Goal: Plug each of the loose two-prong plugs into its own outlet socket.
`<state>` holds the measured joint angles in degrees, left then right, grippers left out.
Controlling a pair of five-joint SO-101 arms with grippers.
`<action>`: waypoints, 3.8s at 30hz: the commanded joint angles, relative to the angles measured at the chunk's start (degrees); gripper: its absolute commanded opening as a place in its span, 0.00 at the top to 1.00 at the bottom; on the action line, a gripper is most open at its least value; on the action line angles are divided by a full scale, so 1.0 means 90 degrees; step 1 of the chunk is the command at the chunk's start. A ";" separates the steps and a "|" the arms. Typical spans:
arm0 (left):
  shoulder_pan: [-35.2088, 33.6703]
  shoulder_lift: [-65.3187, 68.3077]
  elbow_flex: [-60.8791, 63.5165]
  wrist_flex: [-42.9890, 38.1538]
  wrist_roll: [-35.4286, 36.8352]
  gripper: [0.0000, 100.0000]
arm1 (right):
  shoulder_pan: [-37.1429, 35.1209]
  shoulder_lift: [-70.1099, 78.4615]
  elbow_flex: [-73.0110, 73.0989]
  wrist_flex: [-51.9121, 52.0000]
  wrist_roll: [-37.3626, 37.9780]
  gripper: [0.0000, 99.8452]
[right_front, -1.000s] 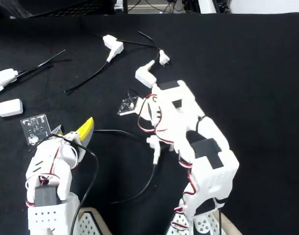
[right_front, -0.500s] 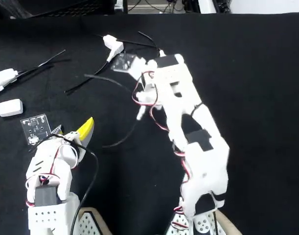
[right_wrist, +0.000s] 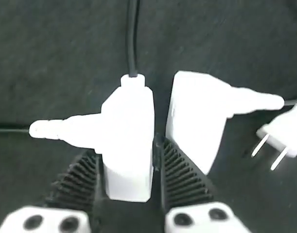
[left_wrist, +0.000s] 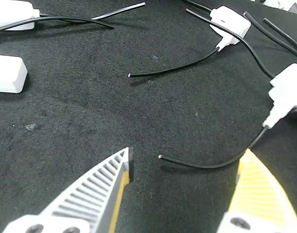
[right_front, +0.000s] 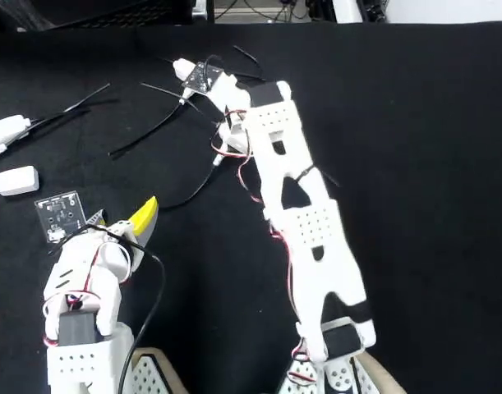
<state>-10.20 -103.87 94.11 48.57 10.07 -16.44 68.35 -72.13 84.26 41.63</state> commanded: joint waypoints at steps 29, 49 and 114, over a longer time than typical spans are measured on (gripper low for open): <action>-0.0034 -0.0049 0.0366 -0.0957 0.0000 0.66 | 0.0840 -0.1118 -0.2545 0.1895 -0.2608 0.69; -0.2027 -0.0039 0.0210 -0.0293 -0.1338 0.66 | 0.4083 -0.1245 0.3121 0.1788 -0.6222 0.69; -0.3834 1.5297 -1.5145 0.3263 -1.1067 0.66 | 0.3595 -0.1695 0.4176 0.0977 -0.6300 0.69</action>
<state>-45.19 28.53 -33.71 79.34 -82.68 16.44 52.88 -36.62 93.23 -14.73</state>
